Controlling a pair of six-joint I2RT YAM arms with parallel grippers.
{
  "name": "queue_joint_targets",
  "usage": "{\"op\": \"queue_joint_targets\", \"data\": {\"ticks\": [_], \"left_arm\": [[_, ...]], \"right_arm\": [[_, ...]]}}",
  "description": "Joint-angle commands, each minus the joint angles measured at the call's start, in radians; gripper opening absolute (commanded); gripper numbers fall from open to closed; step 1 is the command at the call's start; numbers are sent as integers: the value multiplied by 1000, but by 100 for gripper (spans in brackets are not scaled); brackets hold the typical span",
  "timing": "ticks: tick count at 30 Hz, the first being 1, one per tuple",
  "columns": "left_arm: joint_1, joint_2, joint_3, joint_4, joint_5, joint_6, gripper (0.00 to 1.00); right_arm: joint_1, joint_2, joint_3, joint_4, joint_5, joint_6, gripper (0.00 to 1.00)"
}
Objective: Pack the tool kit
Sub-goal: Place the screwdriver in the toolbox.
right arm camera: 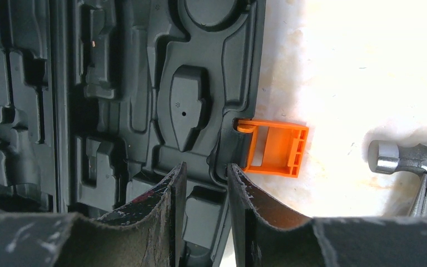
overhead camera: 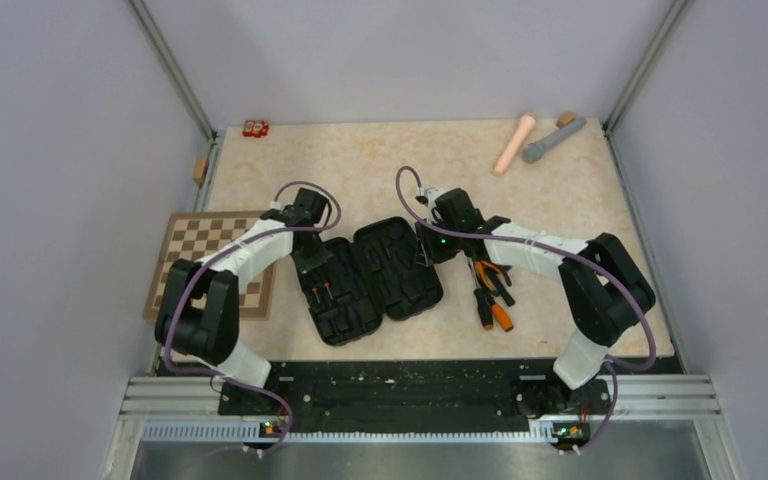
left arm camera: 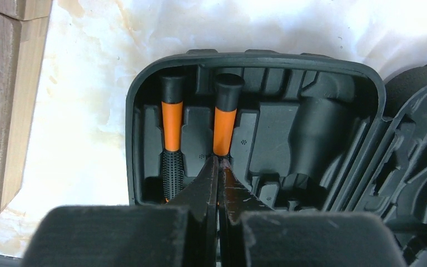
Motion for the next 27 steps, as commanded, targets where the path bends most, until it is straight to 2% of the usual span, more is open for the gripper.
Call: {"op": "queue_joint_targets", "data": {"ticks": [1,9,13,20,27], "left_arm": [[25,119,-85,60,107,1,0],[82,141,-45,61,178,21,0],[85,97,-38,62,228,14,1],[85,-101,78,-27,94,40,13],[85,-86,157,-73,-8,73,17]], "right_arm": [[-10,2,28,-46,60,-31,34],[-10,-3,25,-43,53,-33,33],[-9,-7,19,-42,47,-35,33],[-9,-13,21,-34,38,-34,33],[-9,-18,25,-34,39,-33,33]]}}
